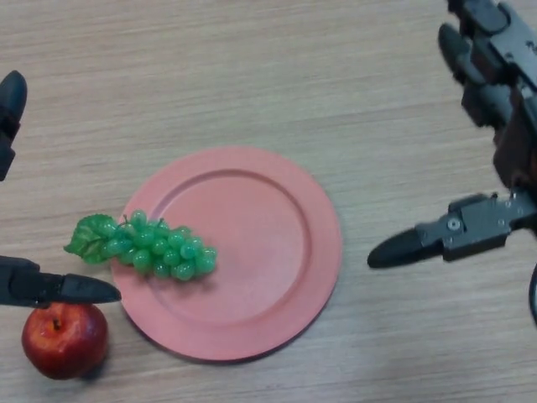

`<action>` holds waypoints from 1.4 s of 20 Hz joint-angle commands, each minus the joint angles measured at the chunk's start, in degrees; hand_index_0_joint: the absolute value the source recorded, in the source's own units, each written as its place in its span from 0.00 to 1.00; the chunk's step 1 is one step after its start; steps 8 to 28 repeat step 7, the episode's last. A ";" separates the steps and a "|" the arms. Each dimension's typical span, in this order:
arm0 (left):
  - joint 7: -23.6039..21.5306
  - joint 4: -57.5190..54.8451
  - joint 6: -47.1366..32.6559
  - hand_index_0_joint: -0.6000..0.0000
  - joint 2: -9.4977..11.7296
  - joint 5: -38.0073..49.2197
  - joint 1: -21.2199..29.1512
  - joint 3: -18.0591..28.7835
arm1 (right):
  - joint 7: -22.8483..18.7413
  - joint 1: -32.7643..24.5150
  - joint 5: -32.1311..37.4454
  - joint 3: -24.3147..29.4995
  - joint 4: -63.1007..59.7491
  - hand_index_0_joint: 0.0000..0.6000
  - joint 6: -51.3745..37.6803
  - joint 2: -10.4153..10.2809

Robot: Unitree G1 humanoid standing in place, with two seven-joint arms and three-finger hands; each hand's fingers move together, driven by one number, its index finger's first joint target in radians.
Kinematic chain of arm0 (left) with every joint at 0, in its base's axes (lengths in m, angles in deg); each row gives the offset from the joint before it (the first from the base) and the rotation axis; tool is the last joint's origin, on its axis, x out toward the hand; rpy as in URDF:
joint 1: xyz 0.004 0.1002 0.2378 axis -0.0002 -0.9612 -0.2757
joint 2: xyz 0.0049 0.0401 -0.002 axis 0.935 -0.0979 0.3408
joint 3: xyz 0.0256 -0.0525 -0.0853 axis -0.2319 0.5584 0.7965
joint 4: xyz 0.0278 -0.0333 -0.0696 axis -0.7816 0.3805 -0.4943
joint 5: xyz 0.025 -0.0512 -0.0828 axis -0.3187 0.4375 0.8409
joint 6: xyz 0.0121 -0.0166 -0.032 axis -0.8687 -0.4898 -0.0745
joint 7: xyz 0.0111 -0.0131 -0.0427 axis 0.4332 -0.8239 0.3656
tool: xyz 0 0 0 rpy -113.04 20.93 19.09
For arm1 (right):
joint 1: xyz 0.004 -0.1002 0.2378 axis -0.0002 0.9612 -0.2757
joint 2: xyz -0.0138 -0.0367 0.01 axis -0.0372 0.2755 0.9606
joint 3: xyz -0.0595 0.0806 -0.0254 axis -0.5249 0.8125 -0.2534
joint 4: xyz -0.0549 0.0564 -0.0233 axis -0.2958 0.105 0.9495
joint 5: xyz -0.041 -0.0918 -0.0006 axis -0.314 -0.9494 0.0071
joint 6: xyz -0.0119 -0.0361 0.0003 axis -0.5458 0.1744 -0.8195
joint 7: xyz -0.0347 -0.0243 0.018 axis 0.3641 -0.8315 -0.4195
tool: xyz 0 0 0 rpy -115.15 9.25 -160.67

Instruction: Pick up the green grapes and place it on the plate

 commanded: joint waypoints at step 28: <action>-0.38 -4.64 -2.93 1.00 3.00 0.22 2.73 2.12 | -5.84 0.78 4.37 0.46 7.02 0.00 -4.07 1.56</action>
